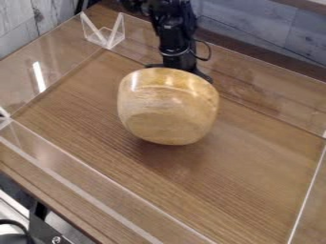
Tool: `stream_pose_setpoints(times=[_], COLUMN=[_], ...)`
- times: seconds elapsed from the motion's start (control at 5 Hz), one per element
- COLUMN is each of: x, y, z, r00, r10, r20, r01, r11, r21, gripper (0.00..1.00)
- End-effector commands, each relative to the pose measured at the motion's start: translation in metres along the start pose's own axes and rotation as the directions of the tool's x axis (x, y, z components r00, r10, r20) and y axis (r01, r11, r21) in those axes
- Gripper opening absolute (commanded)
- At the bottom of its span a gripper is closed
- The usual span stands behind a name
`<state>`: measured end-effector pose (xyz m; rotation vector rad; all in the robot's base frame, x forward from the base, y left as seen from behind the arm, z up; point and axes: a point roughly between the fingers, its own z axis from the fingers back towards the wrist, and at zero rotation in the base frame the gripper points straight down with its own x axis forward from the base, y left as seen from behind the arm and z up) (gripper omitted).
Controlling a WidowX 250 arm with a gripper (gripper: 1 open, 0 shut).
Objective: Move green stick from inside the wooden bowl to the table next to it
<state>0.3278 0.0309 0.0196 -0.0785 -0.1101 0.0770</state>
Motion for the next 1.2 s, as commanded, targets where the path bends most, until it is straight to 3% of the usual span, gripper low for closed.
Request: stream_pose_setpoints(times=[0.0, 0.2, 1.0], x=[0.011, 0.015, 0.004], y=[0.008, 0.011, -0.008], z=[0.007, 0.006, 0.008], r00=[1.000, 1.000, 0.997], r10=[0.001, -0.004, -0.079], r20=[0.029, 0.027, -0.015], r01=[-0.001, 0.003, 0.080], r11=[1.000, 1.000, 0.997], r21=[0.014, 0.019, 0.014], gripper=[0.00, 0.00, 0.00])
